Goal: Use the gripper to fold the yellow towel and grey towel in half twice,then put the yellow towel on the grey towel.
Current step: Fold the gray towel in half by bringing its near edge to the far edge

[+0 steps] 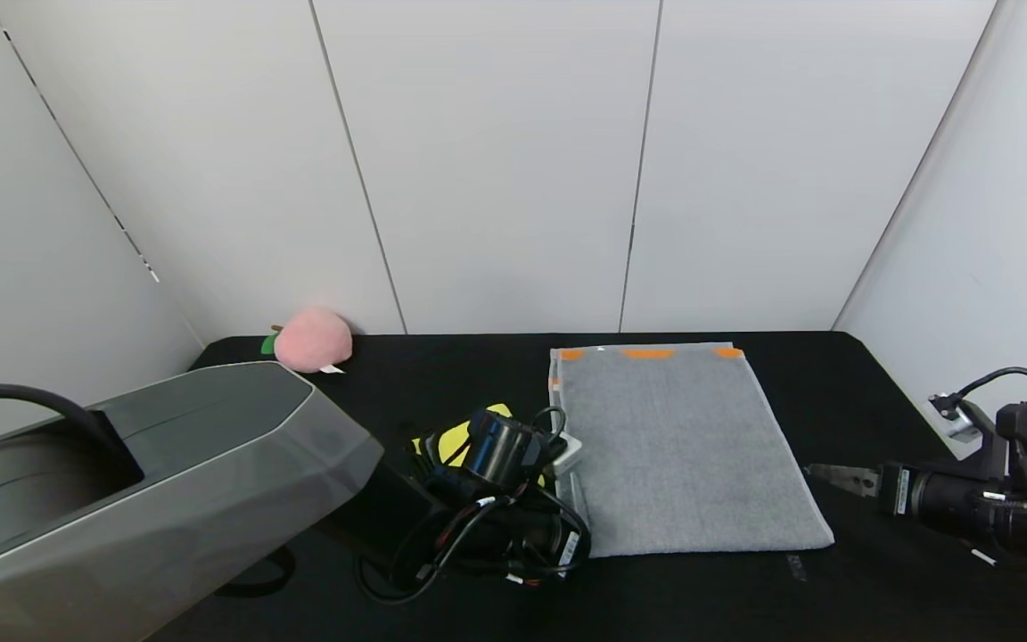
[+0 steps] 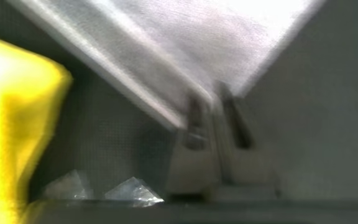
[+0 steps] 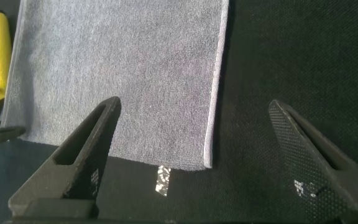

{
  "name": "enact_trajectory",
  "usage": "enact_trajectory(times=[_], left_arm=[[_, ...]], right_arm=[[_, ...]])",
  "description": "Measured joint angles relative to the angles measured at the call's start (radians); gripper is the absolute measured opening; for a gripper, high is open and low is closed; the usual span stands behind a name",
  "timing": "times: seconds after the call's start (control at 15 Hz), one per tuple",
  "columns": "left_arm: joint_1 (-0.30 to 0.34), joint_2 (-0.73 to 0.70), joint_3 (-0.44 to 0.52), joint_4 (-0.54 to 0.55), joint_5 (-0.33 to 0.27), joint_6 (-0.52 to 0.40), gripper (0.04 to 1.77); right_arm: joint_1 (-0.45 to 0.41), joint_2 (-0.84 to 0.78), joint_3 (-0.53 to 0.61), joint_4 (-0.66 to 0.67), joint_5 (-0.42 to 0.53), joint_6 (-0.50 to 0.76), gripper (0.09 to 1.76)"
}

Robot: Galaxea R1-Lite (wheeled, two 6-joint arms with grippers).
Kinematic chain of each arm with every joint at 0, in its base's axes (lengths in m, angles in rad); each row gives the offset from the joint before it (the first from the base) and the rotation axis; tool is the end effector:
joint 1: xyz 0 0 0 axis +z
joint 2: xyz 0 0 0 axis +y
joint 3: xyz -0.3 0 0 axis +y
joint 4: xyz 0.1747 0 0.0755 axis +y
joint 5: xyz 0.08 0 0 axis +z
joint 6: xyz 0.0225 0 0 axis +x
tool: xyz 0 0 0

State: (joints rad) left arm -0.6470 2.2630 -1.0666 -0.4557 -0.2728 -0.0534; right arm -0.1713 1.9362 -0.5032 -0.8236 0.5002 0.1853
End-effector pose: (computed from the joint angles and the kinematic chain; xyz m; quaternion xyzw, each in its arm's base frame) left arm 0.3160 -0.2464 0.0274 0.0450 0.3665 -0.4041 0.8368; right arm 0.2854 -0.0384 0.0604 0.1855 0.2965 0.1293 0.9279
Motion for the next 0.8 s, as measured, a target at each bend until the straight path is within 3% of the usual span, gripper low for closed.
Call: enact_trajectory(times=[0.8], left_arm=[[0.006, 0.001, 0.005, 0.0, 0.003, -0.001, 0.1]], right_arm=[[0.062, 0.042, 0.054, -0.056, -0.001, 0.0, 1.71]])
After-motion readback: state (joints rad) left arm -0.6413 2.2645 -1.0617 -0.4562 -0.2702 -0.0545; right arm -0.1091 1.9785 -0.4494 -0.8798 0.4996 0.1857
